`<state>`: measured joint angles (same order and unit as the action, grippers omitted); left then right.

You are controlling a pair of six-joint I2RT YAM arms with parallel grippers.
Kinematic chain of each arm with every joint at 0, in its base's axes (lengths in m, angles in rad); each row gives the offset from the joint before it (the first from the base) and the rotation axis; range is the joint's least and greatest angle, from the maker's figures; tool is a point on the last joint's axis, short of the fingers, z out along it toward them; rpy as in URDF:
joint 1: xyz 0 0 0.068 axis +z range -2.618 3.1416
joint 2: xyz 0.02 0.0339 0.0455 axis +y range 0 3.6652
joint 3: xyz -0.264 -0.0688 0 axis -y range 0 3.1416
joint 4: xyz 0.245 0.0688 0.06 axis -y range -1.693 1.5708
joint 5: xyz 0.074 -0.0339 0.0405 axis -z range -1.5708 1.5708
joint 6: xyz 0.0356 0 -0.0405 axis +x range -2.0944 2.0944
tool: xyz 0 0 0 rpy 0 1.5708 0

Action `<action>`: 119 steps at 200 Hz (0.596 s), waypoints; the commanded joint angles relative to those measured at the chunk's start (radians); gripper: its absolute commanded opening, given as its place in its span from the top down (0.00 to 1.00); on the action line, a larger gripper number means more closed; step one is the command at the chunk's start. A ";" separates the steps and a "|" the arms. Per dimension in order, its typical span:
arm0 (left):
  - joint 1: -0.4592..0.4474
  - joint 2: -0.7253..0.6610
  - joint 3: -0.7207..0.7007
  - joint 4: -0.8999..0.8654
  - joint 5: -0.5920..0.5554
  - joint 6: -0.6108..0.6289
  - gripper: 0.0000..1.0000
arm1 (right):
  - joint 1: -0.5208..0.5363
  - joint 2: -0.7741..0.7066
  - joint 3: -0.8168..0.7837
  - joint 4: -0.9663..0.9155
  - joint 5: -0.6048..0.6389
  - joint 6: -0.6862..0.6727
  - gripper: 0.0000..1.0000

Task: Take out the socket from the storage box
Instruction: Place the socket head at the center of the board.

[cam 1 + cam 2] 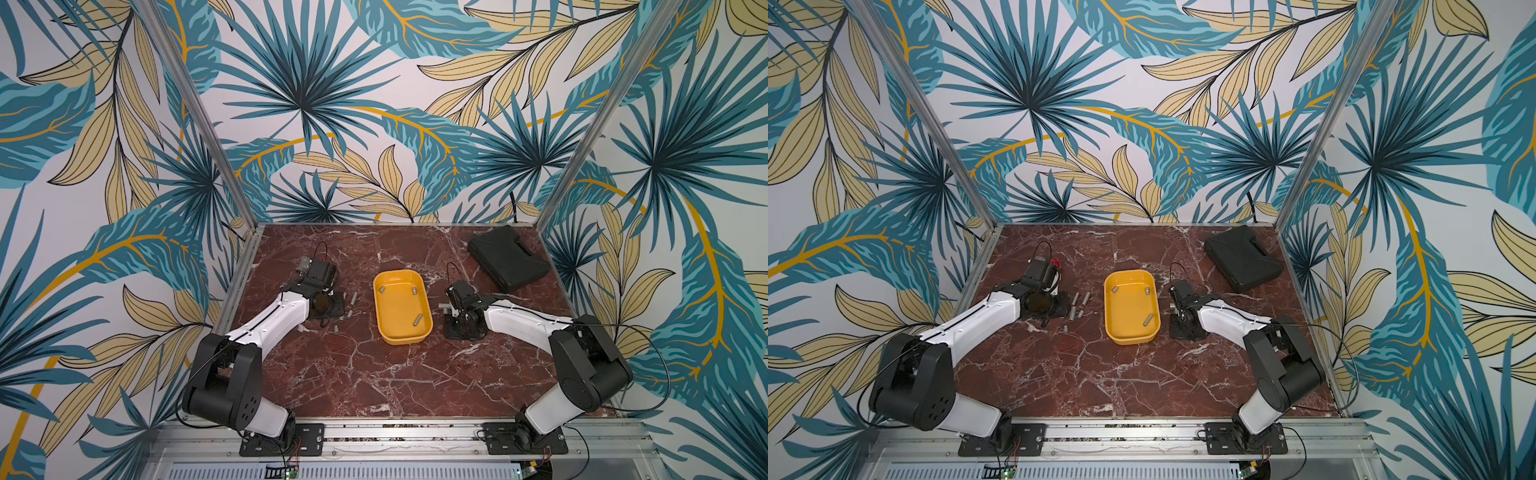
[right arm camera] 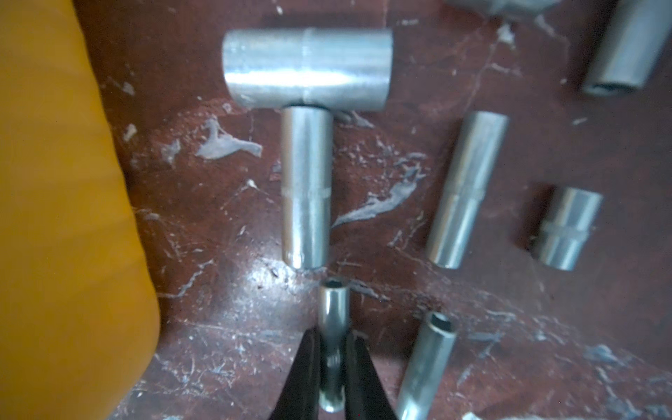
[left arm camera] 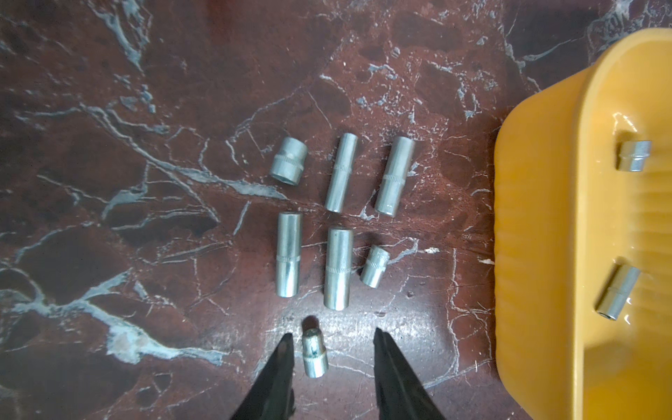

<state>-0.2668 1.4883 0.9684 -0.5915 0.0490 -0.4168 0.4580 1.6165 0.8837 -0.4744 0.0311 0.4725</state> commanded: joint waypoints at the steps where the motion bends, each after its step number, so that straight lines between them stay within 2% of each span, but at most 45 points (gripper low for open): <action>1: 0.004 0.000 0.039 0.004 0.006 0.002 0.60 | 0.000 0.020 -0.020 0.000 0.011 0.020 0.94; 56: -0.008 0.017 0.082 -0.016 0.022 0.028 0.60 | 0.002 0.021 -0.008 -0.026 0.020 0.017 0.80; 84: -0.048 0.045 0.140 -0.052 -0.001 0.050 0.60 | 0.001 -0.004 0.020 -0.071 0.035 0.002 0.75; 119: -0.124 0.092 0.242 -0.100 -0.048 0.074 0.60 | 0.000 -0.075 0.082 -0.134 0.064 -0.027 0.73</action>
<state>-0.3450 1.5513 1.1160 -0.6491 0.0372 -0.3752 0.4580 1.6096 0.9154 -0.5373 0.0574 0.4709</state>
